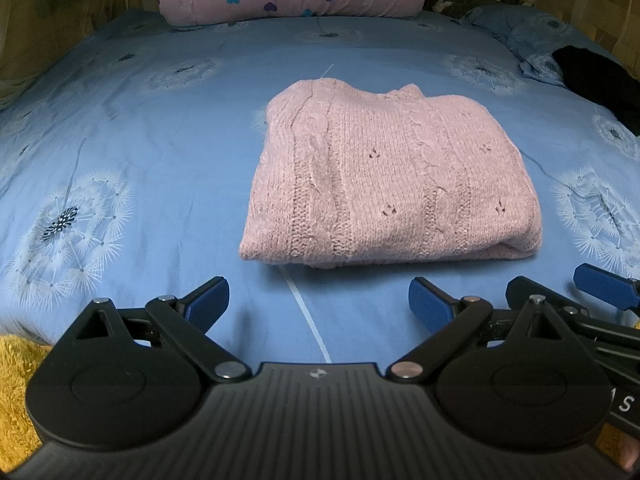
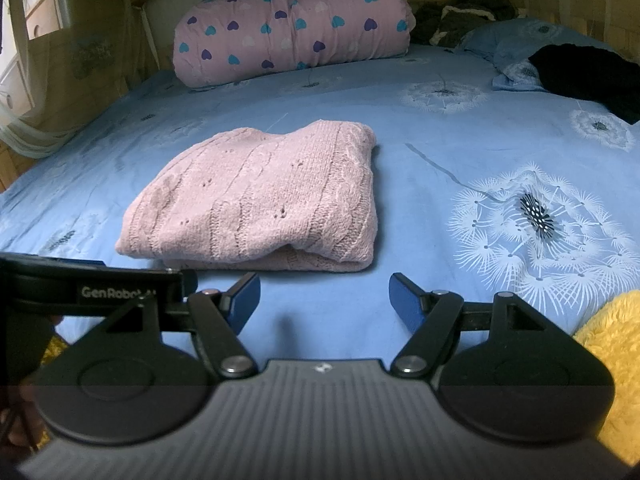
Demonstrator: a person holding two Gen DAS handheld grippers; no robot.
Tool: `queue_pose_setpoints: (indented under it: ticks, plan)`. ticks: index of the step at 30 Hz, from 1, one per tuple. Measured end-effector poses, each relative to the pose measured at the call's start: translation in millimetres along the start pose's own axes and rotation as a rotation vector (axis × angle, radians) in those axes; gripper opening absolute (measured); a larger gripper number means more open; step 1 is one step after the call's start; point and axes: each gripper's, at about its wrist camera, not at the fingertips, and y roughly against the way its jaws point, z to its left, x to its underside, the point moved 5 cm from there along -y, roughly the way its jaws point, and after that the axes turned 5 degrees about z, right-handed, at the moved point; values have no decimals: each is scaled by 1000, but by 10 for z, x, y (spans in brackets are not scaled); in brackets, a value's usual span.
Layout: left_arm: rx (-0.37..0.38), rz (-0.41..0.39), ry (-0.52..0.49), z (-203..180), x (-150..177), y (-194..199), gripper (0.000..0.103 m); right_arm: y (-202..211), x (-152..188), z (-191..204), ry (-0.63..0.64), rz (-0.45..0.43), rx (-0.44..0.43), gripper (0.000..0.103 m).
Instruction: Fold small clothes
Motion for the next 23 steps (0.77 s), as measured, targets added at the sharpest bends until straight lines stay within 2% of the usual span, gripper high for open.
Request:
queue_pose_setpoints:
  ticks: [23]
  plan:
    - [1, 4, 2, 6, 11, 0, 98, 19, 1, 13, 6, -2, 2, 73]
